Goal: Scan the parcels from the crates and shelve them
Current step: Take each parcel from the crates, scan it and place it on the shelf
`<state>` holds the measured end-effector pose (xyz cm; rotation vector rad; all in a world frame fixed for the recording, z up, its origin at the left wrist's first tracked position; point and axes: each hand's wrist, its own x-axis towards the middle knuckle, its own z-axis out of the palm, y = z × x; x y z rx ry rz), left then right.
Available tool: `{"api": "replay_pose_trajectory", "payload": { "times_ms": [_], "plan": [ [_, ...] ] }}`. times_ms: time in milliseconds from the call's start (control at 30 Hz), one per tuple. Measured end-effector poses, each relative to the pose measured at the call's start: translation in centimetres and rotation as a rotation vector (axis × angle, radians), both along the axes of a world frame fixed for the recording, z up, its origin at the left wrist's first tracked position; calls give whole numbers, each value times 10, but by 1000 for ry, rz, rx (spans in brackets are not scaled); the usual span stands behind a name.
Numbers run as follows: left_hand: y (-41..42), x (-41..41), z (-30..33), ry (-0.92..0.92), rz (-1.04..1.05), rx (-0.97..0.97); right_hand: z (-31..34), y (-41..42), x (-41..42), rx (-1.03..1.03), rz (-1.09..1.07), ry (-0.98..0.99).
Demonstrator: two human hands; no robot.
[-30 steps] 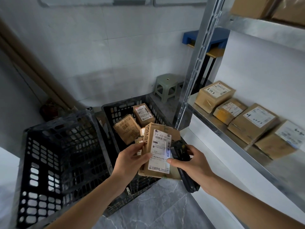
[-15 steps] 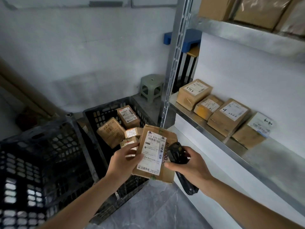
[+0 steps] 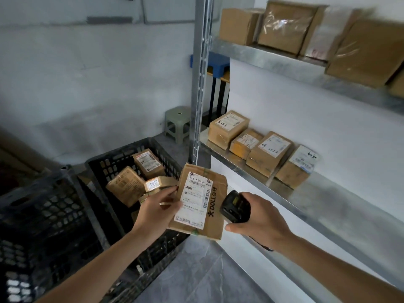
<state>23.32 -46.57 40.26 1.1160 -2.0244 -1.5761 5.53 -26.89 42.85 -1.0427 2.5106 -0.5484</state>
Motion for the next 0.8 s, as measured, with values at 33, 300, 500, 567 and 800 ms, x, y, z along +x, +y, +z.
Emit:
{"api": "replay_pose_trajectory", "payload": {
  "times_ms": [33,300,500,567,800],
  "plan": [
    [3,-1,4,5,-7,-6,4,5,-1,36,12,37],
    [44,-8,34,8,-72,-72,40,65,1,290,97,342],
    [91,-9,54,21,-84,-69,63,118,2,321,99,399],
    [105,-9,61,37,-106,-40,69,134,1,331,93,412],
    [139,-8,74,42,-139,-67,79,177,3,360,94,457]
  ]
}}
